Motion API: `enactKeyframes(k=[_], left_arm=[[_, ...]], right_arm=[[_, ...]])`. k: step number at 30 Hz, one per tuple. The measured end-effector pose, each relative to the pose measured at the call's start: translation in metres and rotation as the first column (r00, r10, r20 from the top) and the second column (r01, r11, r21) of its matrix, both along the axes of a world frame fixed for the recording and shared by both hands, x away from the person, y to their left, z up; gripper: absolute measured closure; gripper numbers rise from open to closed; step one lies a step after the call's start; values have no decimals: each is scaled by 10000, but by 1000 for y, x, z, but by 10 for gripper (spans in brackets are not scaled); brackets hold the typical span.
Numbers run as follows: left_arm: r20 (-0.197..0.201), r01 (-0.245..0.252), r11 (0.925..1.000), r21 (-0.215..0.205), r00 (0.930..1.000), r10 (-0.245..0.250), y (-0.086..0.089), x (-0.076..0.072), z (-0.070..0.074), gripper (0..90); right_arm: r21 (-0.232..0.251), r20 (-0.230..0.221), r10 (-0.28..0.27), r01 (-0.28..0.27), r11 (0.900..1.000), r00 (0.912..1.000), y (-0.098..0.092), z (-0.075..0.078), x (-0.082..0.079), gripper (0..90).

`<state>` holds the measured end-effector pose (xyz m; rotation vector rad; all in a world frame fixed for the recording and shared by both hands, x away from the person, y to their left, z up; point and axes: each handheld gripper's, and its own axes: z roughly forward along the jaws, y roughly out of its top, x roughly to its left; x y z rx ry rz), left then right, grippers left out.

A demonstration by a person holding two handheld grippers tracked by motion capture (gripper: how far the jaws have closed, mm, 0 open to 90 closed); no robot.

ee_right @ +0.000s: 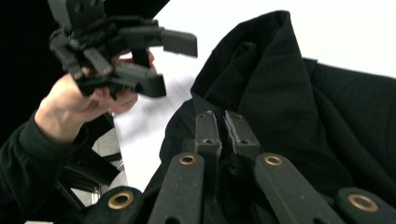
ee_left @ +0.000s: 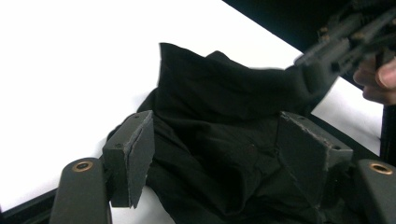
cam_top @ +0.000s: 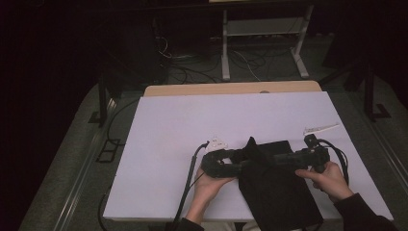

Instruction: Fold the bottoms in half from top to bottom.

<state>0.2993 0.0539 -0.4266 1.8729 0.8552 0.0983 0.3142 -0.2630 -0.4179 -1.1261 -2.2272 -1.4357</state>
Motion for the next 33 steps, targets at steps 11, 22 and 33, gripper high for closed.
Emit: enactKeyframes(k=[11,22,33], left_arm=[[-184,-249,9996,-156,9995,246,9,19,4,216],[-153,-385,9992,65,9991,386,16,27,2,140],[-83,-758,9971,40,9971,758,20,30,3,139]], right_arm=[[-94,-111,283,-284,9996,9995,-8,-4,-15,836],[-351,-184,780,-786,9963,9968,-14,-11,-26,832],[-532,-467,1114,-1138,9921,9927,-25,-20,-35,827]])
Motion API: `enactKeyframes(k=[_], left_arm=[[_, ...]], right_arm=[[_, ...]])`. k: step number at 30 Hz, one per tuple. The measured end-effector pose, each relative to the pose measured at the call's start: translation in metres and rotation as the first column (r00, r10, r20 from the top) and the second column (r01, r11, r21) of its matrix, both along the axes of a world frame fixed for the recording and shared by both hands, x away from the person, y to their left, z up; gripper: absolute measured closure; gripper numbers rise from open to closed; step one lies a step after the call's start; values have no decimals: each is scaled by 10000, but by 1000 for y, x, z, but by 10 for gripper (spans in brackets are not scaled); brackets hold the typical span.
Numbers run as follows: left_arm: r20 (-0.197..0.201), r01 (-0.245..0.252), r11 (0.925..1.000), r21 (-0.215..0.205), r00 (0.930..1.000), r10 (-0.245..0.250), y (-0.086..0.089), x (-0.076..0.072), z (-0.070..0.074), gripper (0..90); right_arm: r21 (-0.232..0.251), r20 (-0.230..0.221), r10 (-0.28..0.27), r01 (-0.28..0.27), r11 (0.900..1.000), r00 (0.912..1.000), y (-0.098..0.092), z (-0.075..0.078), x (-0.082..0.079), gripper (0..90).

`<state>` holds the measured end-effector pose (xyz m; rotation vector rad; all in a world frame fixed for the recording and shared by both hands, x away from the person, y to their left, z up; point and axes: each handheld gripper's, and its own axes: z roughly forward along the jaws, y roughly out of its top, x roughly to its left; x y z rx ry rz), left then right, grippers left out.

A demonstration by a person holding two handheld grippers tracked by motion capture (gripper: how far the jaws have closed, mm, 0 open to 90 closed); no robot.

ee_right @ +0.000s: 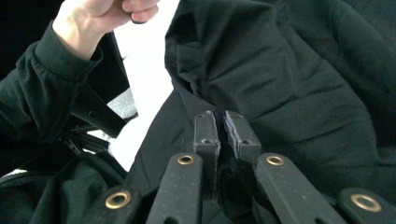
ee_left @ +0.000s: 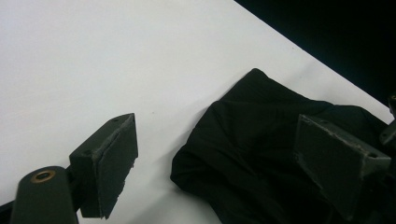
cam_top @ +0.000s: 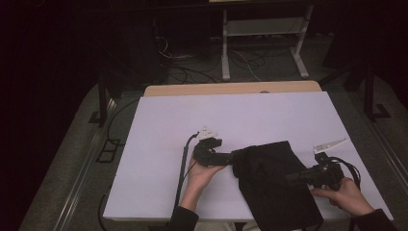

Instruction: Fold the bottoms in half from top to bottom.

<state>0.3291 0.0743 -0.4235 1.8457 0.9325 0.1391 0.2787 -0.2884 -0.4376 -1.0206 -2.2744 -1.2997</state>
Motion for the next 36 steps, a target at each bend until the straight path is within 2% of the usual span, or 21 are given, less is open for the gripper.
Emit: enactKeyframes(k=[7,17,21,23,27,29,30,33,36], left_arm=[[-31,-4,10000,68,10000,4,-1,0,-1,139],[-26,19,10000,94,10000,-19,-1,0,-2,139],[-54,58,9999,119,10000,-58,-2,-1,-3,139],[-58,53,9999,107,10000,-52,-2,-1,-4,138],[-57,39,10000,83,10000,-39,-1,-1,-4,139],[-40,18,10000,47,10000,-18,-1,-2,-3,139],[-25,32,10000,50,10000,-32,-1,-2,-3,138],[-13,38,10000,42,10000,-38,-1,-3,-2,139],[-12,20,10000,27,10000,-20,-1,-3,-2,139]], right_arm=[[-319,-110,418,-421,9986,9991,-4,-5,-5,820],[-827,-267,689,-709,9940,9973,-9,-12,-11,803],[-1022,-369,874,-908,9906,9955,-11,-15,-16,764],[-1064,-318,913,-942,9899,9953,-12,-14,-18,711],[-870,-50,768,-769,9932,9970,-14,-8,-20,574],[-521,-24,715,-715,9961,9974,-15,-3,-17,510],[-322,92,667,-664,9973,9977,-15,-1,-16,504],[-252,396,549,-539,9982,9977,-11,6,-12,510],[-216,705,530,-516,9984,9961,-5,12,-7,560]])
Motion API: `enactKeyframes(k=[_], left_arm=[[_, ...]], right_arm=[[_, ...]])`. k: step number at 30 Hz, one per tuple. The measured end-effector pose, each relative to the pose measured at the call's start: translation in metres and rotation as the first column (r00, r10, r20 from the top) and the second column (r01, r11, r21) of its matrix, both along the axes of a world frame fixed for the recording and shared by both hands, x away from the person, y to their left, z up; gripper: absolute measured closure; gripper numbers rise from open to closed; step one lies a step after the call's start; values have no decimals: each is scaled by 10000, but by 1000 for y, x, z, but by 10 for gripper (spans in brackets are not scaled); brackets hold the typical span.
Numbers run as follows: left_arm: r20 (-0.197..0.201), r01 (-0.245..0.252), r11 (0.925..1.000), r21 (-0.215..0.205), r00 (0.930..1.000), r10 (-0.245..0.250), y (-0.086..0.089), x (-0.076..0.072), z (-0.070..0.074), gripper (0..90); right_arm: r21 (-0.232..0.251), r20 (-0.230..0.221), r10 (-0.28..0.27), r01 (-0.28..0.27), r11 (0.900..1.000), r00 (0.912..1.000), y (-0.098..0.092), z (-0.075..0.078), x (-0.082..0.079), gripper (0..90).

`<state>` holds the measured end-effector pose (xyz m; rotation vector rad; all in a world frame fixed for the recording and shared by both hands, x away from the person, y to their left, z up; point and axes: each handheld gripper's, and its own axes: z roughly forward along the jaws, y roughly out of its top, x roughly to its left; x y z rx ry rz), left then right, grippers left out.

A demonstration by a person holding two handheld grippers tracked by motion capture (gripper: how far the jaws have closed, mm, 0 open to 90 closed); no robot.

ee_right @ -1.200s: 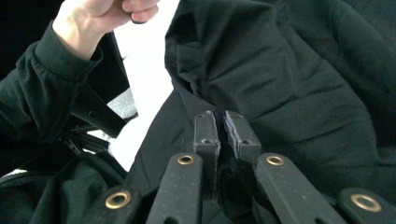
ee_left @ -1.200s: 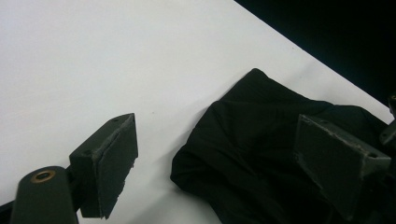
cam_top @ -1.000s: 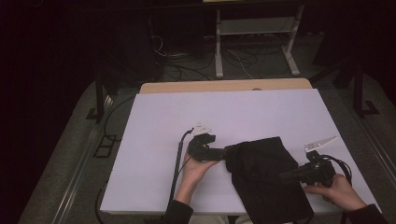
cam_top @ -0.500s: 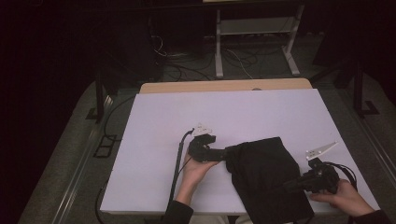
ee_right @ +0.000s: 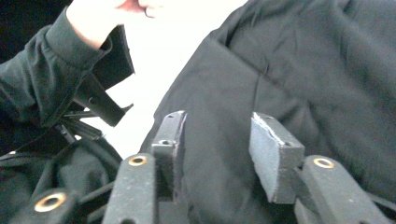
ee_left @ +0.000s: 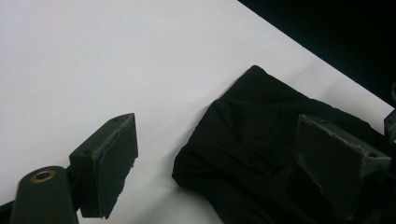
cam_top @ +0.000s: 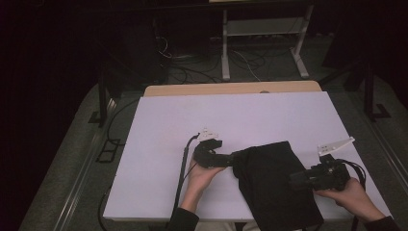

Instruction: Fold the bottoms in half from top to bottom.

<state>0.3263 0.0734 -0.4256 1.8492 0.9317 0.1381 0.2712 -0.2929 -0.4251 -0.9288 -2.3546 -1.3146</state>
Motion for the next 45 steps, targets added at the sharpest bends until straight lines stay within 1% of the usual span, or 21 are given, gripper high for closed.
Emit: enactKeyframes(k=[3,4,7,11,15,23,27,33,37,43,45], left_arm=[[12,16,10000,-20,10000,-16,0,0,0,139],[19,21,10000,-18,10000,-21,0,0,0,139],[22,28,10000,-34,10000,-28,0,0,0,139],[27,27,10000,-45,10000,-27,0,0,0,139],[28,23,10000,-47,10000,-23,0,0,0,139],[60,23,10000,-77,10000,-23,-1,0,0,139],[62,19,10000,-94,10000,-19,-1,0,0,139],[58,17,10000,-87,10000,-17,-2,0,-1,139],[30,53,10000,-66,10000,-53,-3,0,-2,139],[13,72,10000,-54,10000,-71,-4,-1,-3,139],[7,73,9999,-77,10000,-73,-4,-1,-3,139]], right_arm=[[41,301,-9,8,10000,9995,6,4,6,701],[-21,414,18,-17,10000,9991,9,5,8,743],[-178,514,37,-28,9998,9987,14,6,14,820],[-537,552,-128,157,9984,9984,20,5,21,884],[-743,581,-225,268,9969,9981,24,4,26,887],[-996,615,-322,382,9943,9976,31,1,33,887],[-1059,577,-518,577,9927,9970,32,-1,37,887],[-1241,527,-512,574,9906,9973,38,-4,42,887],[-1259,538,-435,500,9908,9976,44,-6,45,887],[-1549,401,-44,105,9879,9992,56,-10,46,887],[-1668,280,145,-96,9859,9995,60,-11,46,887]])
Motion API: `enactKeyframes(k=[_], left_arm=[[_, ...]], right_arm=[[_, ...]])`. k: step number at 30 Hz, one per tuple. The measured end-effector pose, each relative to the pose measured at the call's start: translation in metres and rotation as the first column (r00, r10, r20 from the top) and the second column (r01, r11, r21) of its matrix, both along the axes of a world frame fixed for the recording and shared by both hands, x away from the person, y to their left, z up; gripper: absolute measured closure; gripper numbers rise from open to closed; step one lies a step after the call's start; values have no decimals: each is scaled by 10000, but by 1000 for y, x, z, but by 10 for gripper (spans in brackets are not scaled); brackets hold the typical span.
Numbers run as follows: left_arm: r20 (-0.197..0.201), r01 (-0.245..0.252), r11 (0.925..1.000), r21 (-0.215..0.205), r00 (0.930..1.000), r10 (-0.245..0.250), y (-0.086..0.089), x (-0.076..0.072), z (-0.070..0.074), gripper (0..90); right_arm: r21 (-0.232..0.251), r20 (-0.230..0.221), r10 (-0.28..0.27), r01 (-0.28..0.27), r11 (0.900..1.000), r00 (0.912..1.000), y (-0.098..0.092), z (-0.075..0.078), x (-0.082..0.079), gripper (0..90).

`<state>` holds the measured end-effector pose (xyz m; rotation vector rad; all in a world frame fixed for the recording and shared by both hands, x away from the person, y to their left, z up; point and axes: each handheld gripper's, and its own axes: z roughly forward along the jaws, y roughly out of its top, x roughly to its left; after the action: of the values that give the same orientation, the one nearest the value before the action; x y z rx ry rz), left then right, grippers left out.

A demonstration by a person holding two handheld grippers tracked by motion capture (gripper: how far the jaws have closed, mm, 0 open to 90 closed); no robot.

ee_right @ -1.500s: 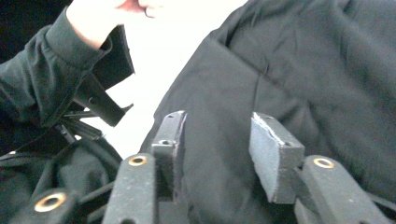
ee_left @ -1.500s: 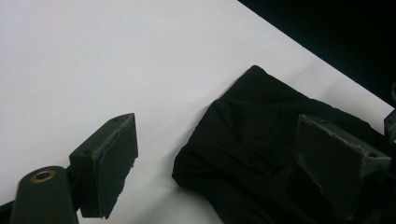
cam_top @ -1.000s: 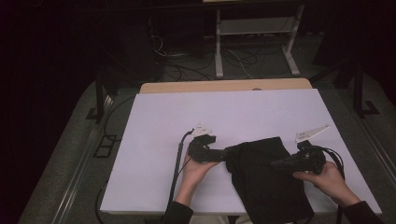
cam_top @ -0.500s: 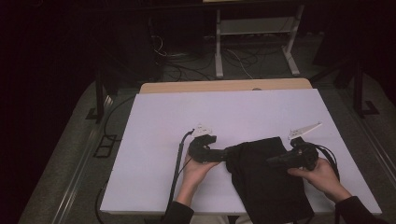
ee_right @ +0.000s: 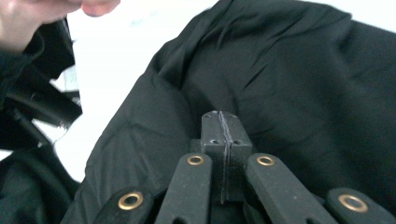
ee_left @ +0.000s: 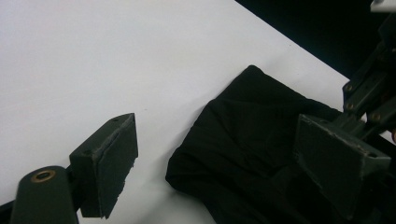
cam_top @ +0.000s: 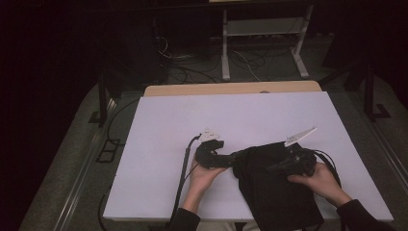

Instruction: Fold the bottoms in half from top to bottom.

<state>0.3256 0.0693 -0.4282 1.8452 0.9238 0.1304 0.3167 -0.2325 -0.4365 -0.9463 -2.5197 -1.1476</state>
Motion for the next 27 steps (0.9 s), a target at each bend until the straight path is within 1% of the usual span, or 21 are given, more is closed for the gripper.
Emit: enactKeyframes(k=[2,5,9,11,13,16,18,21,26,27], left_arm=[[17,3,10000,16,10000,-3,1,1,0,139],[-43,-36,10000,-1,10000,36,2,2,-1,140],[-99,24,10000,67,9999,-23,0,2,-2,140],[-136,60,9999,117,9999,-59,-1,1,-2,140],[-172,100,9998,154,9998,-97,-3,1,-3,140],[-235,166,9995,280,9996,-159,-5,1,-5,139],[-292,143,9994,301,9995,-135,-5,2,-7,139],[-330,125,9995,290,9994,-116,-7,3,-9,139],[-394,97,9996,251,9992,-87,-8,4,-9,135],[-398,108,9996,271,9992,-97,-7,4,-9,134]], right_arm=[[-194,-187,223,-227,9996,9996,4,-2,-1,886],[-470,-301,632,-645,9968,9975,9,-5,-5,887],[-462,-508,1020,-1043,9935,9935,13,-4,-11,887],[-355,-604,1248,-1271,9913,9903,13,-4,-16,887],[-445,-667,1388,-1419,9889,9881,13,-5,-21,887],[-477,-786,1536,-1576,9863,9850,11,-7,-28,887],[-530,-799,1580,-1625,9853,9842,10,-9,-30,887],[-523,-936,1663,-1716,9838,9816,10,-10,-33,887],[-678,-1071,2126,-2204,9730,9713,16,-13,-38,887],[-735,-1165,2203,-2296,9705,9685,18,-13,-40,887]])
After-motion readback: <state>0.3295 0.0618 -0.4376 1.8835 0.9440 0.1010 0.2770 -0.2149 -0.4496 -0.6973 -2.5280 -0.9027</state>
